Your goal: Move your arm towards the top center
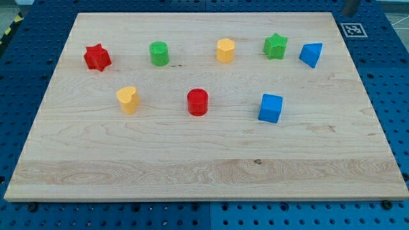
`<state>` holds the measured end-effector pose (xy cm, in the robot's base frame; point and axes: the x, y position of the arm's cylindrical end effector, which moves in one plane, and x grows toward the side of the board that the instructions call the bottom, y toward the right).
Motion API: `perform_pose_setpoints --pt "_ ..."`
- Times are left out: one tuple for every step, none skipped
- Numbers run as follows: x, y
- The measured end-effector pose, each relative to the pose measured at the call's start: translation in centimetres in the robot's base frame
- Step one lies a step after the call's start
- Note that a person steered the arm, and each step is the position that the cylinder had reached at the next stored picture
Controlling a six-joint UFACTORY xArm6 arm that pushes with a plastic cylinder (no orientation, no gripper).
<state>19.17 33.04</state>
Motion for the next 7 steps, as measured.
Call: perform_pose_setpoints --pt "0.0 -1.5" --pt "0.0 -3.5" --pt "0.0 -4.6" --pt "0.0 -12.1" --pt "0.1 -18.7" --pt "0.1 -20.7" --pt "0.8 -29.9"
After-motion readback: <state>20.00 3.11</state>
